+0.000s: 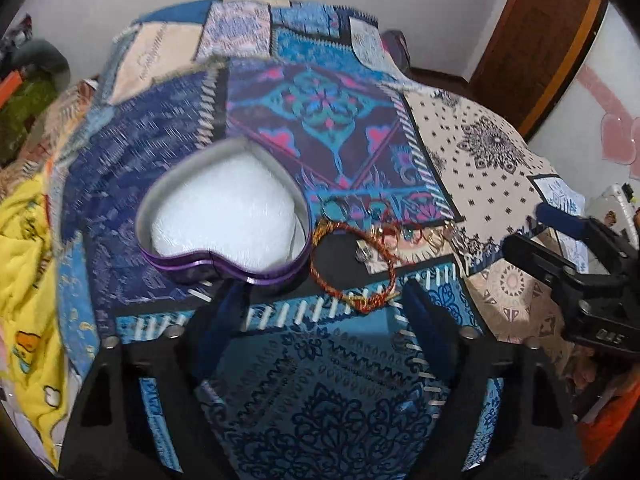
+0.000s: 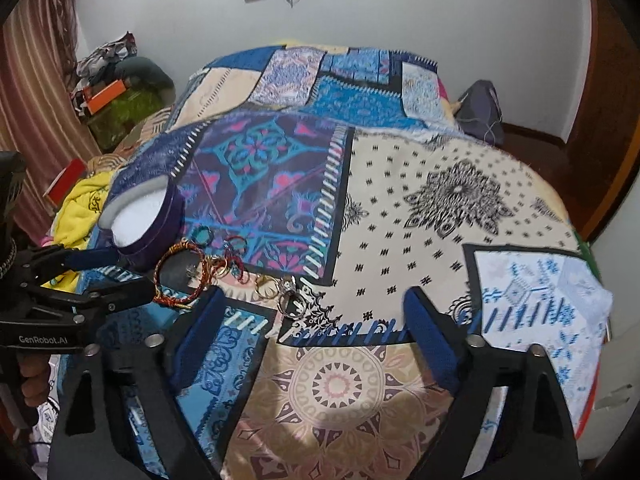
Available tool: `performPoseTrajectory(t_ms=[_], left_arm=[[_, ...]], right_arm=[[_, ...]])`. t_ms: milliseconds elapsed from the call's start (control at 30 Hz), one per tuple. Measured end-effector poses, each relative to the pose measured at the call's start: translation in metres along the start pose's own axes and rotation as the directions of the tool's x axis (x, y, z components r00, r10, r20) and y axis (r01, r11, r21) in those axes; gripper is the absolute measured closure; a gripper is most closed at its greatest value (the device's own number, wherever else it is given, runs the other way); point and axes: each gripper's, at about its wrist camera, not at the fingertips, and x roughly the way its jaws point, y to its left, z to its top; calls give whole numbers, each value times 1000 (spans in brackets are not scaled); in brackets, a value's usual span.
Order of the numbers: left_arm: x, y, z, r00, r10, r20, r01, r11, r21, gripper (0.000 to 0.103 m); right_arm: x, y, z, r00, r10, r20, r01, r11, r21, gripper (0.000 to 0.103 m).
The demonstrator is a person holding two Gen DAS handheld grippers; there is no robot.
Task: Organize jewelry
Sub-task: 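Grasp the red beaded bracelet with the left tool while the right tool grasps a silver ring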
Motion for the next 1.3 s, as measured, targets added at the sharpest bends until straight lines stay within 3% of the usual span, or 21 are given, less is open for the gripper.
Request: performPoseTrajectory(t_ms=[200, 333, 433, 700, 833, 1000, 1067, 1300], left_arm=[[9, 0, -1, 999, -29, -20, 29, 1000, 6, 36], [8, -4, 0, 996, -69, -48, 70, 997, 18, 50], [7, -6, -1, 995, -85, -59, 87, 996, 28, 51], [19, -8, 4, 999, -28, -36, 30, 998, 51, 66], [22, -9, 5, 1000, 21, -15, -20, 997, 74, 86], [23, -5, 5, 999, 36, 1, -36, 997, 71, 100], [23, -4, 5, 1000, 31, 5, -31, 997, 66, 100], [14, -9, 6, 999, 35, 41, -38, 997, 66, 102]], right_arm=[[14, -2, -2, 999, 28, -37, -29, 1000, -12, 36], [21, 0, -1, 997, 45, -56, -47, 998, -33, 42], [25, 2, 0, 996, 58, -65, -61, 997, -43, 45], [39, 1, 2, 992, 69, -104, -74, 996, -43, 56], [42, 0, 4, 992, 68, -111, -72, 997, -38, 62], [48, 4, 6, 989, 74, -124, -80, 996, -47, 75], [49, 4, 6, 989, 80, -127, -86, 995, -43, 87], [42, -2, 6, 988, 103, -117, -103, 995, 3, 91]])
